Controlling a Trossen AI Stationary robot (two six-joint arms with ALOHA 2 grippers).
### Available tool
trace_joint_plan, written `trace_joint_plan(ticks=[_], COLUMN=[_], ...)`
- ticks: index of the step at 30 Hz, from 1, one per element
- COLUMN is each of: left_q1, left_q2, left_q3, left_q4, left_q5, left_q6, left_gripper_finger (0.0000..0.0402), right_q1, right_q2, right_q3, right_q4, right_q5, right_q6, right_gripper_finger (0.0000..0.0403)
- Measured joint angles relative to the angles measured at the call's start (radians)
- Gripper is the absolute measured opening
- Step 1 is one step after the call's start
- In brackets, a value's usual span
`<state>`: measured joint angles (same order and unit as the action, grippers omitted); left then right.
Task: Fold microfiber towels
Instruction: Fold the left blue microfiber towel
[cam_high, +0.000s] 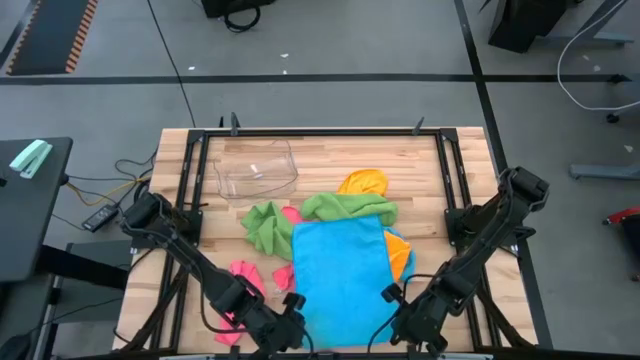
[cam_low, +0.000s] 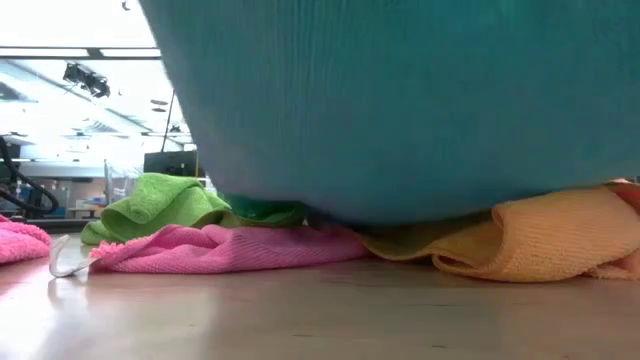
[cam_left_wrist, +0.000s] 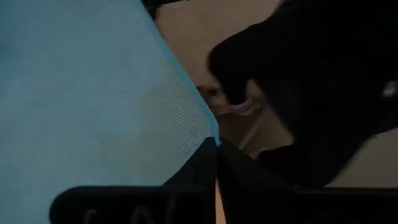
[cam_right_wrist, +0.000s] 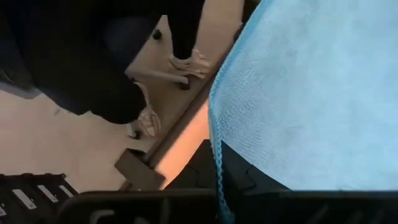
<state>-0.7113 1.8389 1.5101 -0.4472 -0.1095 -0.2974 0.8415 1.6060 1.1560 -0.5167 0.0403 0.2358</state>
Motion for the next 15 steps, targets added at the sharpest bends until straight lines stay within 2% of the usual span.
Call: trace_joint_plan(ticks=[4, 8, 12, 15], left_q1=[0.018, 0.051, 0.11, 0.157], left_q2=[0.0, 0.0, 0.0, 0.0], left_q3=[0.0, 0.0, 0.0, -0.01], left_q4=[-0.099, -0.201, -0.319, -0.337], left_q5=[-0.135, -0.276, -0.333, -0.358], left_q6=[0.051, 0.076, 0.044, 0.027], left_gripper_finger=[0.002, 0.0008, 0.0009, 0.0021], right_q1=[-0.042, -0.112, -0.19, -0.255], right_q2=[-0.006, -0.007, -0.007, -0.007], right_q3=[0.0, 0.0, 0.0, 0.0], right_q4=[-0.106, -0.255, -0.36, -0.385], right_q5=[0.111, 0.214, 0.309, 0.332], right_q6=[-0.043, -0.051, -0.061, -0.079], right_gripper_finger=[0.0, 0.0, 0.0, 0.0])
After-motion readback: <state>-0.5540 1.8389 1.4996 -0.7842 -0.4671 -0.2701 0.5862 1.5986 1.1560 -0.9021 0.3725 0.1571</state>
